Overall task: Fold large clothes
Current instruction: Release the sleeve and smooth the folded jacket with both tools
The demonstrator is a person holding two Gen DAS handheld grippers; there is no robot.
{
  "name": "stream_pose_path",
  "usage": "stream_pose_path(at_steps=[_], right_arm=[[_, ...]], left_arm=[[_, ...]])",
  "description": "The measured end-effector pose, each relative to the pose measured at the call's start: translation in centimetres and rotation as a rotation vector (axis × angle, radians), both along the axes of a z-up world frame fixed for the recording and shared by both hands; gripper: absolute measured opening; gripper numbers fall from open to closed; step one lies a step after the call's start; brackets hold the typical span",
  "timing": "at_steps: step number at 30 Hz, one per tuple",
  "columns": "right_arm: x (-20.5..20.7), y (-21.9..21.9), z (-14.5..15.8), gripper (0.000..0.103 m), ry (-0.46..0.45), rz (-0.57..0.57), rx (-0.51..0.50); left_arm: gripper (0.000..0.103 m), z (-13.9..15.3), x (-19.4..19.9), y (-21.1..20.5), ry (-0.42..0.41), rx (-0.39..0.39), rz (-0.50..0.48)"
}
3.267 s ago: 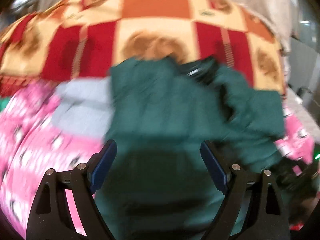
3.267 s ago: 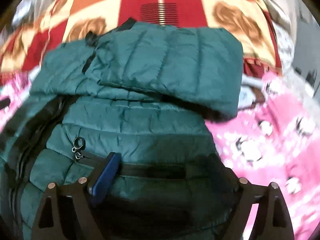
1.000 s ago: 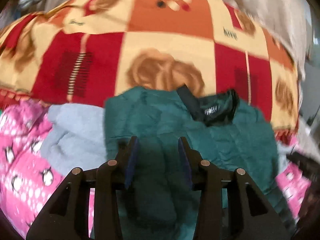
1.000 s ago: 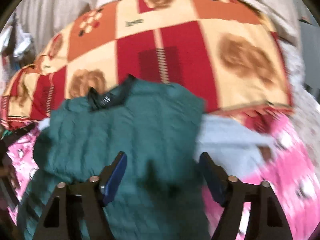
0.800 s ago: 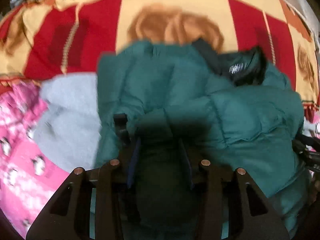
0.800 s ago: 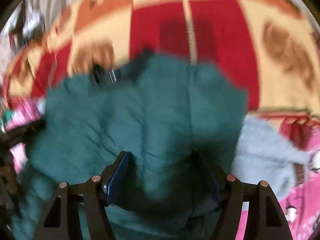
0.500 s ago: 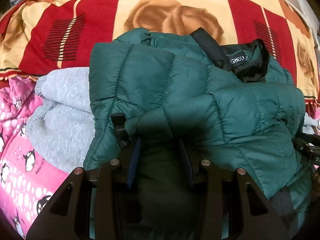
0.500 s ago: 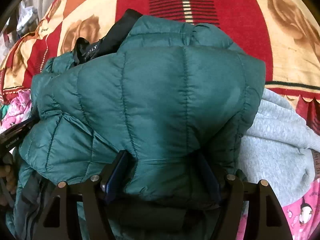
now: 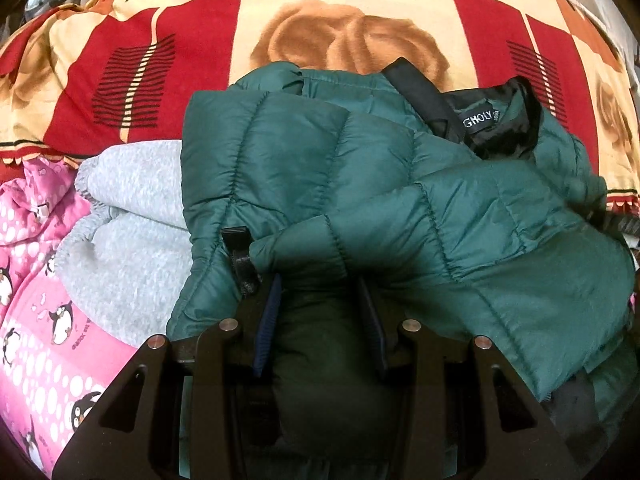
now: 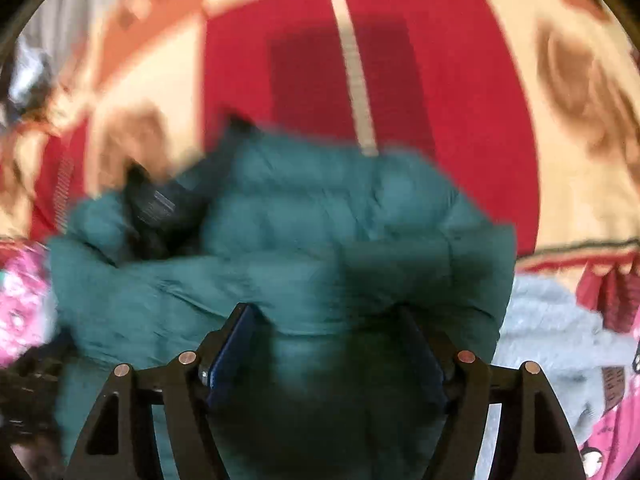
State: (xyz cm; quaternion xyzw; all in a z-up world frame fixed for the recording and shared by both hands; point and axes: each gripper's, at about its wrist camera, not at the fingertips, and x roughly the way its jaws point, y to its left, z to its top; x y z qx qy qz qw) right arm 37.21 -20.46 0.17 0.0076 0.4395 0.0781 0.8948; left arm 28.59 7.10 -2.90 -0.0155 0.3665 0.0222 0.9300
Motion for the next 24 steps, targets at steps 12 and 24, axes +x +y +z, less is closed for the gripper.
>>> stream_pose_path(at_steps=[12, 24], right_arm=[[-6.0, 1.6, 4.9, 0.079, -0.132, 0.097, 0.018], [-9.5, 4.5, -1.5, 0.093, -0.001, 0.206, 0.016]], left_arm=[[0.04, 0.0, -0.1, 0.1, 0.003, 0.007, 0.0], [0.04, -0.1, 0.0, 0.2, 0.005, 0.006, -0.001]])
